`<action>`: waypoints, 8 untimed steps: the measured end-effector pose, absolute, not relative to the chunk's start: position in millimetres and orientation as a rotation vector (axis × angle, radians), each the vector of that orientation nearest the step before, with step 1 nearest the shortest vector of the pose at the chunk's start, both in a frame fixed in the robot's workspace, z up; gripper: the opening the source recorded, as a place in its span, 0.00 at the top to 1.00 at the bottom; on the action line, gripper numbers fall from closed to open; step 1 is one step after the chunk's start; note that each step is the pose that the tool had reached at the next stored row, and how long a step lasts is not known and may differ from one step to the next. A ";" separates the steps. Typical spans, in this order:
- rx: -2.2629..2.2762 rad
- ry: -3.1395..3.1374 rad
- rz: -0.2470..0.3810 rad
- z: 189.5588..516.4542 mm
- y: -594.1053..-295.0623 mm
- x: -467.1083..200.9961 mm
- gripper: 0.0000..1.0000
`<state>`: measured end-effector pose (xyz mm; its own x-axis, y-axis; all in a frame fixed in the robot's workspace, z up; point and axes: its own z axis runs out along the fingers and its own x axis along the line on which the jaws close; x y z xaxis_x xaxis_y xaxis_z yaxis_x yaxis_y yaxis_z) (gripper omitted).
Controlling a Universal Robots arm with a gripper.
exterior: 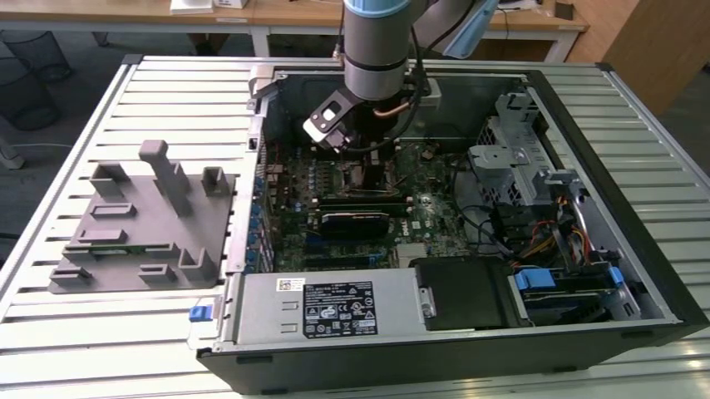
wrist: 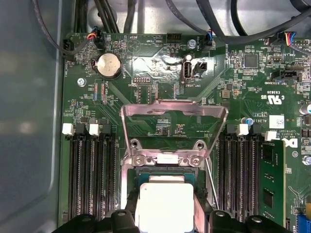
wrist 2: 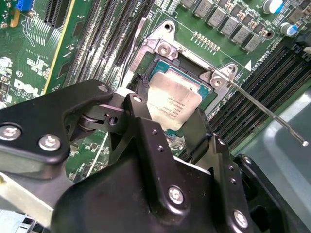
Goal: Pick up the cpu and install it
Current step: 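Place the cpu into insertion slot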
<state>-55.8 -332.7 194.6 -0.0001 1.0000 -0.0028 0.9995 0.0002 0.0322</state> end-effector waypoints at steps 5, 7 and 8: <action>2.204 2.204 0.032 193.6 -332.3 -55.9 0.47; 2.204 2.204 0.032 193.4 -332.3 -55.9 0.47; 2.204 2.204 0.032 193.4 -332.2 -55.9 0.47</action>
